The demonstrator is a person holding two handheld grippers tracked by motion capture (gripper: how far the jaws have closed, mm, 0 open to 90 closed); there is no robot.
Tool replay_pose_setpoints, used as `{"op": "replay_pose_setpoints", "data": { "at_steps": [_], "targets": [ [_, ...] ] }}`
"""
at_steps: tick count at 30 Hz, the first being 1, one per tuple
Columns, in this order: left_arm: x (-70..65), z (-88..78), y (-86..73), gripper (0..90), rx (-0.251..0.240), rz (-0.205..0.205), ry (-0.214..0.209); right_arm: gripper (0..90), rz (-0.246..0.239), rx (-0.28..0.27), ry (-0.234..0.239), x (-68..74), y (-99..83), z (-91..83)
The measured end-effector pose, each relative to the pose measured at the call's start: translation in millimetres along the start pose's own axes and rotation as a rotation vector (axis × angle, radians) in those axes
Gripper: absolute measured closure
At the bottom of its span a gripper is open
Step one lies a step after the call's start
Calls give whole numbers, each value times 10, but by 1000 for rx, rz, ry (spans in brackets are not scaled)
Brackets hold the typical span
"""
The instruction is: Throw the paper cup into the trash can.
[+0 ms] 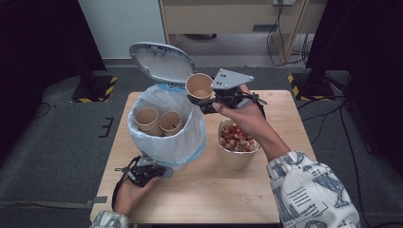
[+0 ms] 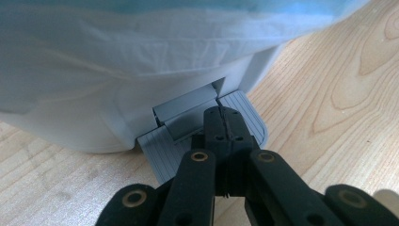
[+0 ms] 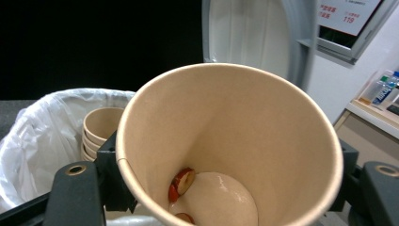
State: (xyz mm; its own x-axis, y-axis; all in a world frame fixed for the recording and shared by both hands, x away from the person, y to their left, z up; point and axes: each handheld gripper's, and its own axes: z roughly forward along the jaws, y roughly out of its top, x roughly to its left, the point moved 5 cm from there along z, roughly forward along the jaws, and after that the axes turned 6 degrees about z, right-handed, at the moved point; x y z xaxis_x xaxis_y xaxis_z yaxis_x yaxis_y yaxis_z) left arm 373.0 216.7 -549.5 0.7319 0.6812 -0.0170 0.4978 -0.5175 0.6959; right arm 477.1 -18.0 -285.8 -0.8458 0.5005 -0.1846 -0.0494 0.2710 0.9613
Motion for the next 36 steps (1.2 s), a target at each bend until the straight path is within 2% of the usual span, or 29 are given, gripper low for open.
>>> {"op": "replay_pose_setpoints", "data": {
  "at_steps": [13, 22, 36],
  "targets": [
    [0, 0, -1, 900, -1, 0, -2, 273, 5, 9, 30, 94, 32, 177],
    [0, 0, -1, 900, -1, 0, -2, 272, 26, 16, 53, 150, 42, 315],
    [0, 1, -1, 900, -4, -1, -3, 265, 41, 59, 119, 325, 0, 559]
  ]
}}
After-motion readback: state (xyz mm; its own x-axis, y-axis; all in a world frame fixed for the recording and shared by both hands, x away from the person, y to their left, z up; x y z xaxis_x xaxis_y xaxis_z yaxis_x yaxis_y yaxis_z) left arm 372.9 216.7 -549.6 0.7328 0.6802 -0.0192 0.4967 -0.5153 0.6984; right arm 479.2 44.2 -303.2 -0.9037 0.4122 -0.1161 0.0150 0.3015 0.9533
